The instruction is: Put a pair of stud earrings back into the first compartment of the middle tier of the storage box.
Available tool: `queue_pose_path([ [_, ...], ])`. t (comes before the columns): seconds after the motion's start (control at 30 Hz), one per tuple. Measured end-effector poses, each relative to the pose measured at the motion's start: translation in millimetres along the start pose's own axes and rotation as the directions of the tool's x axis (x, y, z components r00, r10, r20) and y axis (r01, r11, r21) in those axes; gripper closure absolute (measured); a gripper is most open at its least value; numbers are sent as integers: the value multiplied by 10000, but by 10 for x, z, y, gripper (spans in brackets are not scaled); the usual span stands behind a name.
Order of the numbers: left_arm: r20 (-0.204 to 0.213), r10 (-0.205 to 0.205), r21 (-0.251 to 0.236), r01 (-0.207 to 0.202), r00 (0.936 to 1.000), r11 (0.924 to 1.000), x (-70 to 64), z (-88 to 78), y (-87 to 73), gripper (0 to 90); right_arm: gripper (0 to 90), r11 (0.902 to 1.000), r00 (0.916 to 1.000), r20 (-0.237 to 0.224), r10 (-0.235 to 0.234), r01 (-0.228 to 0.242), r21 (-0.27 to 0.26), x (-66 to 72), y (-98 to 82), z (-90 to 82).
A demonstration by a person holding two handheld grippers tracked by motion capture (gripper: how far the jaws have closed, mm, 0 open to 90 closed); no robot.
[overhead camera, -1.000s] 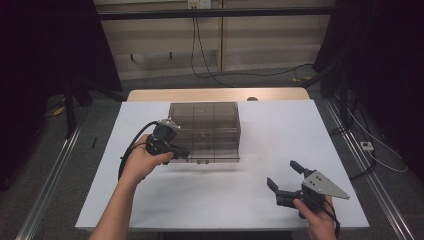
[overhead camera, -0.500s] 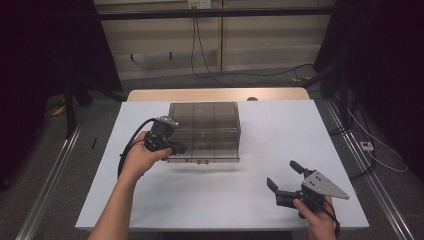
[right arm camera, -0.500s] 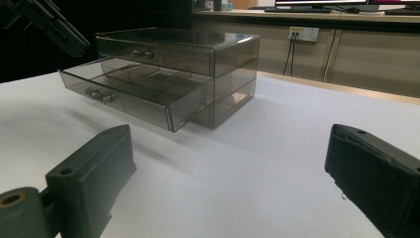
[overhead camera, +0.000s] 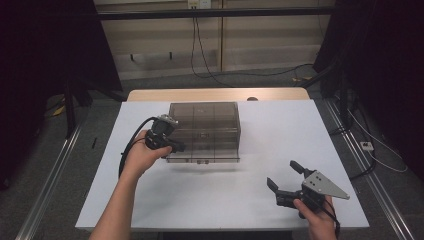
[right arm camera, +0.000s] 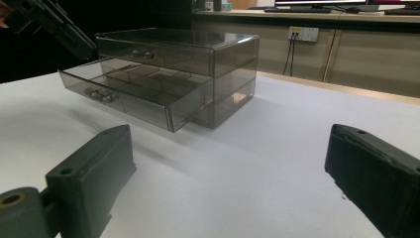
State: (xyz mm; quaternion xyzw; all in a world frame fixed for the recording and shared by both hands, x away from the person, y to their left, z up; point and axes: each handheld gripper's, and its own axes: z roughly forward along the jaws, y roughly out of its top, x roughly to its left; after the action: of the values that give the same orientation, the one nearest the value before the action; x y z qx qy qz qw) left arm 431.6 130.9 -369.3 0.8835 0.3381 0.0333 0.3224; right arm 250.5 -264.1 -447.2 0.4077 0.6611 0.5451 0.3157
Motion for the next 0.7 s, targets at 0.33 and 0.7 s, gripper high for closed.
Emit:
queue_pose_path([
  [0.33,-105,-13,94,14,9999,10000,51,64,-9,792,42,10000,10000,15,-3,3,13,-3,-1,1],
  [0.7,-152,-136,56,137,9998,9999,97,77,-13,792,43,10000,10000,13,-1,1,3,-5,0,-1],
])
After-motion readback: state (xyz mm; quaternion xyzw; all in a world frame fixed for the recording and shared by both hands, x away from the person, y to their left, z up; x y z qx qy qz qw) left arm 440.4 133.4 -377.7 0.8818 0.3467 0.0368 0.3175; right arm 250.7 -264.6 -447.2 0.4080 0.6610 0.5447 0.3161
